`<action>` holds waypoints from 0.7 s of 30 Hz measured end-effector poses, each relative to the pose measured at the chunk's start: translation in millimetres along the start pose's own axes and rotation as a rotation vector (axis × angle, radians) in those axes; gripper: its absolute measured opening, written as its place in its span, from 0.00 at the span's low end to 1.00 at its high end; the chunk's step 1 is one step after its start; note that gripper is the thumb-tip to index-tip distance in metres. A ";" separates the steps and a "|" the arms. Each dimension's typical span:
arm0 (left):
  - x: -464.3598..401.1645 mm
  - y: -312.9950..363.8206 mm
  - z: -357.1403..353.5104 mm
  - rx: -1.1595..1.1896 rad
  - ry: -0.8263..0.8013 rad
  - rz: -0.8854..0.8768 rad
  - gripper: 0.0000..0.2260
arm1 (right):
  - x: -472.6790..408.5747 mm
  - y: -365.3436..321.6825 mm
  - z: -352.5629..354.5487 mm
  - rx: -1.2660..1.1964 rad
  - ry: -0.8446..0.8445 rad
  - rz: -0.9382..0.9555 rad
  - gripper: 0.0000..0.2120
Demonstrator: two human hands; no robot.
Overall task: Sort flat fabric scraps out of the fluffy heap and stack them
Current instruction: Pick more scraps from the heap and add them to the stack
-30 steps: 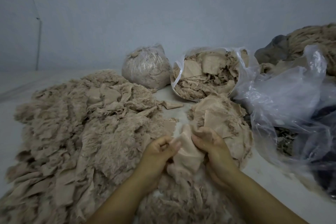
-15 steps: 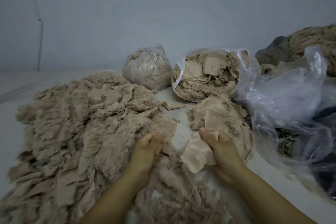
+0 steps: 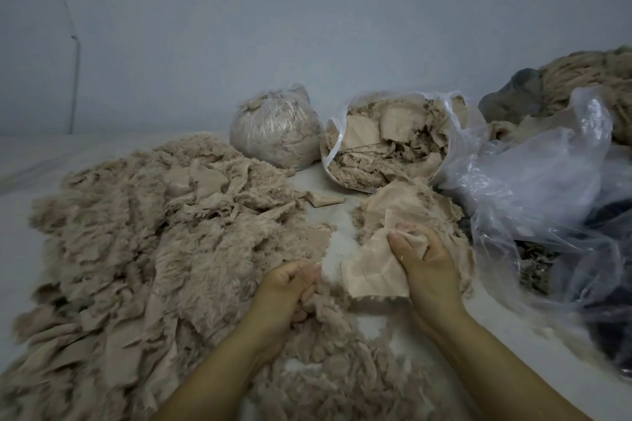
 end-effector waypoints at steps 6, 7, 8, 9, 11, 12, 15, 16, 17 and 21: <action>8.4 11.1 -3.4 -0.243 -0.091 -0.205 0.12 | -15.6 -3.5 9.7 0.151 0.069 0.093 0.07; 10.0 13.1 -3.9 -0.388 -0.106 -0.274 0.09 | -20.5 -6.8 15.5 0.266 0.108 0.149 0.10; 10.7 13.8 -3.7 -0.519 -0.132 -0.322 0.07 | -25.8 -8.9 21.0 0.425 0.131 0.202 0.13; 10.0 13.5 -1.9 -0.626 -0.160 -0.355 0.10 | -29.0 -10.0 25.1 0.602 0.137 0.259 0.18; 6.8 12.7 3.2 -0.773 -0.214 -0.412 0.14 | -25.6 -10.9 26.4 0.839 0.138 0.383 0.22; 5.1 13.3 5.5 -0.846 -0.220 -0.460 0.14 | -20.4 -12.1 23.2 0.848 0.128 0.434 0.21; 3.0 14.8 9.0 -1.027 -0.180 -0.592 0.13 | 1.8 -6.3 2.0 0.660 -0.175 0.353 0.07; 3.7 15.5 8.1 -1.059 -0.180 -0.628 0.12 | 12.4 0.7 -7.7 0.604 -0.343 0.226 0.06; 3.6 15.3 7.7 -1.066 -0.181 -0.659 0.11 | 23.0 8.5 -16.0 0.583 -0.498 0.119 0.07; 3.6 21.8 9.6 -0.947 -0.090 -0.681 0.08 | 41.4 22.2 -29.8 0.575 -0.736 0.097 0.08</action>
Point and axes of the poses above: each hand's wrist, its own x-axis away from the middle knuckle, its own z-axis out of the back of the hand, y = z × x, the point moved 4 cm from there along -x, towards the middle knuckle, and after that the axes turned 8 degrees about y, right-handed, at the moved point
